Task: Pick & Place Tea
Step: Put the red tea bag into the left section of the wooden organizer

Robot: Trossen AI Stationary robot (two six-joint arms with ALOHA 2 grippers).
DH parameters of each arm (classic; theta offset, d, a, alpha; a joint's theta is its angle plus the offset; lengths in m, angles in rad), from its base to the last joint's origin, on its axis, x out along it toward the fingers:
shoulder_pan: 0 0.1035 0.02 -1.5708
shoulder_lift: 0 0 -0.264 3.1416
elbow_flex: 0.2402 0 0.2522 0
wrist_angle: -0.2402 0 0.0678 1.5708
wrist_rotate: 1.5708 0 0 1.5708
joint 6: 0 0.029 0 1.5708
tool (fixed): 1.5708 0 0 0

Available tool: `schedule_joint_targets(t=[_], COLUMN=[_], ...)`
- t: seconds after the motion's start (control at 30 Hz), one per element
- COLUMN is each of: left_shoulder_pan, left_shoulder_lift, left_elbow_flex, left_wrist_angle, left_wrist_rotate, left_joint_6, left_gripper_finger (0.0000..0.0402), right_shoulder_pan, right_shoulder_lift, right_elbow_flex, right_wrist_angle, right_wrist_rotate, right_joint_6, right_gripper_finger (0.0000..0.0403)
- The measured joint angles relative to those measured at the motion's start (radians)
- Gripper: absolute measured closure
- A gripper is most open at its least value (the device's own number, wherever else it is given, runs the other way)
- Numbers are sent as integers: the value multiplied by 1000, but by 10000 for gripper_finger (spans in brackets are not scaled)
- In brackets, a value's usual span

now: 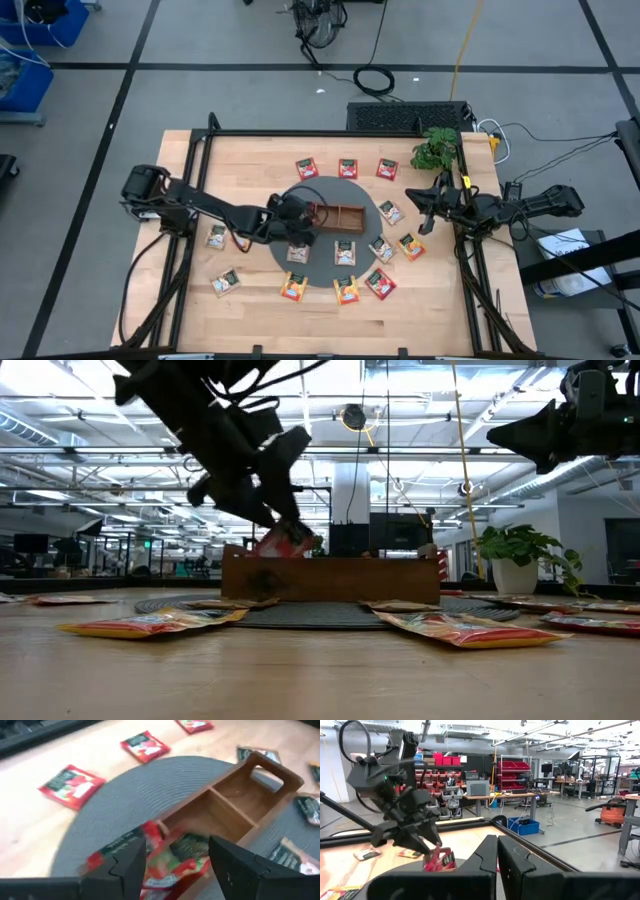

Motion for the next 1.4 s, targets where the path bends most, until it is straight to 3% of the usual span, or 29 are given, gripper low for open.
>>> schedule_joint_targets(t=[0.53,0.7,0.9,1.1,1.4], left_shoulder_pan=[-2,19,106,155,152], left_shoulder_lift=[-26,-31,-33,-26,-31], left_elbow_flex=[1,1,1,3,1], left_wrist_angle=[-11,-54,-165,-236,-200], left_wrist_rotate=[3,166,373,377,397], left_joint_6=[61,158,76,0,3], left_gripper_finger=[185,185,185,186,186], right_shoulder_pan=[0,0,0,0,0], right_shoulder_lift=[8,8,8,8,8], right_elbow_flex=[0,0,0,0,0], right_wrist_angle=[-1,-1,-1,-1,-1], right_wrist_rotate=[0,0,0,0,0], right_joint_6=[0,0,0,0,0], right_gripper_finger=[399,399,399,399,399])
